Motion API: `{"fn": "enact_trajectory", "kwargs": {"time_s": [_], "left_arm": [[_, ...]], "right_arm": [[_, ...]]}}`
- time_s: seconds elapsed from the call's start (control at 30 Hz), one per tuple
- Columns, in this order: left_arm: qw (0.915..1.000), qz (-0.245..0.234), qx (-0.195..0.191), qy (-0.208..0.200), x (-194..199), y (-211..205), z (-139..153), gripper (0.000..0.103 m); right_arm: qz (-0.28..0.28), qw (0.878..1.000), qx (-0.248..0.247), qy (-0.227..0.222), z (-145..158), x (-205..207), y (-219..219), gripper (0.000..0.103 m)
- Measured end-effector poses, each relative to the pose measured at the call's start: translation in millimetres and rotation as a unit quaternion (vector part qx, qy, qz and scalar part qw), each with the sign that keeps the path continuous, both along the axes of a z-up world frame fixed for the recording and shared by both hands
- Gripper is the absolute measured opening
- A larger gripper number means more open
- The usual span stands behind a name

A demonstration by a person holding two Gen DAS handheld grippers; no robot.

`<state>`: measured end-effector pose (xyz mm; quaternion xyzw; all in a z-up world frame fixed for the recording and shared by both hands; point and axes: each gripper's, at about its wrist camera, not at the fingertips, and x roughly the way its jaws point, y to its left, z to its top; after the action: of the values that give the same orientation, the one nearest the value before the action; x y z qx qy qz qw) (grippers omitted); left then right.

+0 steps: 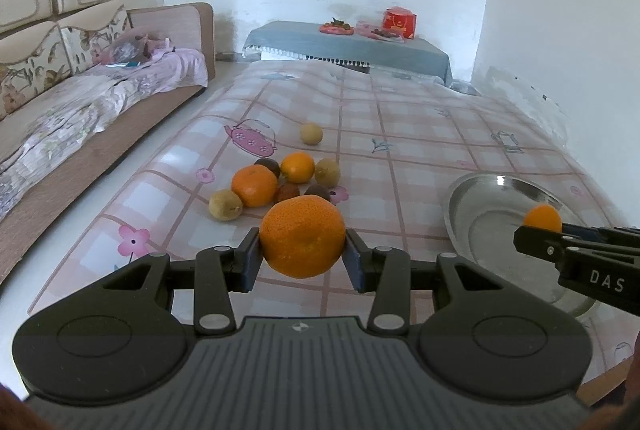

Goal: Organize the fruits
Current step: 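Carry both held oranges over the steel basin with both grippers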

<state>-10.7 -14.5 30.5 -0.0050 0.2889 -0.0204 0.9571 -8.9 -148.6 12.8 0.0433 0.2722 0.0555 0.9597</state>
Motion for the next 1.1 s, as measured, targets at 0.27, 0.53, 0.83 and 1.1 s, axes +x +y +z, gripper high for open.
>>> {"fn": "enact_trajectory", "kwargs": {"time_s": [0.27, 0.53, 0.83, 1.1], "left_arm": [[0.9999, -0.013, 0.003, 0.003, -2.6, -6.5, 0.7, 0.051], [0.9994, -0.033, 0.004, 0.008, -4.6, -15.3, 1.1, 0.052], [0.998, -0.062, 0.003, 0.014, -6.1, -30.0, 0.3, 0.052], [0.9955, -0.091, -0.003, 0.025, -5.1, -39.1, -2.1, 0.052]], "right_arm": [[-0.008, 1.0, 0.0, -0.002, 0.5, -2.1, -8.0, 0.029], [-0.021, 1.0, 0.004, 0.002, -2.2, -3.5, -17.5, 0.029], [-0.037, 0.999, 0.007, 0.005, -5.6, -5.5, -29.6, 0.029], [-0.054, 0.998, 0.01, 0.008, -8.1, -10.5, -44.9, 0.029]]}}
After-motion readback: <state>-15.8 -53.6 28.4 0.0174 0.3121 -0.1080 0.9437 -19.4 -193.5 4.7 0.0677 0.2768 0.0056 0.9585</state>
